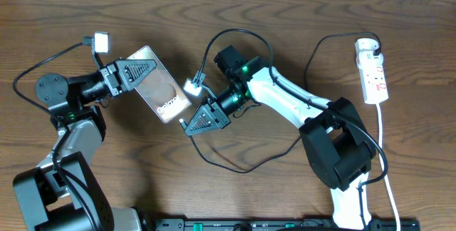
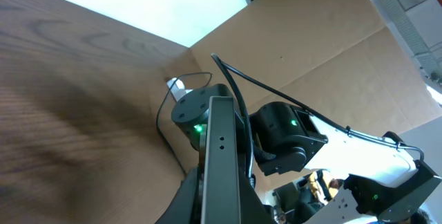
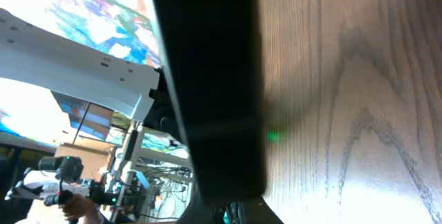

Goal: Plug charger to phone and switch on socket

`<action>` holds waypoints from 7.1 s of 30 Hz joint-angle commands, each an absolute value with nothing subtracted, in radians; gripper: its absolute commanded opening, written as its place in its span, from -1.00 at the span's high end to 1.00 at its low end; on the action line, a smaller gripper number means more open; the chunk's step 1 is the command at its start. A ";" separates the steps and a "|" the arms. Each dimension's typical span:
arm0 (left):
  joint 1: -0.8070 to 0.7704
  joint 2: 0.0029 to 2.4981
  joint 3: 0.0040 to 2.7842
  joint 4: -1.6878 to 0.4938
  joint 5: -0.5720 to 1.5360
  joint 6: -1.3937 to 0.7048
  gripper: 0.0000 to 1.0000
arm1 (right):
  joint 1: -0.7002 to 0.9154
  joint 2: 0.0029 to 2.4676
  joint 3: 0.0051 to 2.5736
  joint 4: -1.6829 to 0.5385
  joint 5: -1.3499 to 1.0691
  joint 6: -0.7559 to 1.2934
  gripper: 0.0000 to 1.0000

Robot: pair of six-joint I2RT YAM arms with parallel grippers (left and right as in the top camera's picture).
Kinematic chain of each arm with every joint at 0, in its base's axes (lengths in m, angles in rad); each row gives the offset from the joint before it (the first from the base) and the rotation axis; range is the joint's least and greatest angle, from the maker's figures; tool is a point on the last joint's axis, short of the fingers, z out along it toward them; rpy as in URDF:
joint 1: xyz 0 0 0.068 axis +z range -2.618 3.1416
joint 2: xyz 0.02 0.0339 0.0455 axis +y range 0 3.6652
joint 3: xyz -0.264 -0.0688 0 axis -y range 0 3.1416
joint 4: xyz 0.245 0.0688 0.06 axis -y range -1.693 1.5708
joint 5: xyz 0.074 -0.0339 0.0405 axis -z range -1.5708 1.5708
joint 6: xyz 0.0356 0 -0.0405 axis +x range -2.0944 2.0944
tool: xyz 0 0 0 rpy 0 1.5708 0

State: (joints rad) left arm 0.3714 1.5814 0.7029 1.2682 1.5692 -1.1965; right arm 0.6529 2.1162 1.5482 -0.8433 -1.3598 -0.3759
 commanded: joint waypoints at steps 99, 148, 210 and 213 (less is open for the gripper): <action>0.375 1.569 0.720 1.273 1.570 -1.136 0.86 | 0.643 2.112 1.551 -0.719 -1.390 -0.266 0.97; 0.375 1.569 0.720 1.273 1.571 -1.148 0.86 | 0.653 2.112 1.551 -0.696 -1.393 -0.276 0.97; 0.336 1.569 0.698 1.273 1.572 -1.118 0.86 | 0.612 2.112 1.551 -0.651 -1.398 -0.239 0.97; 0.336 1.569 0.698 1.273 1.572 -1.118 0.85 | 0.611 2.112 1.551 -0.658 -1.398 -0.239 0.97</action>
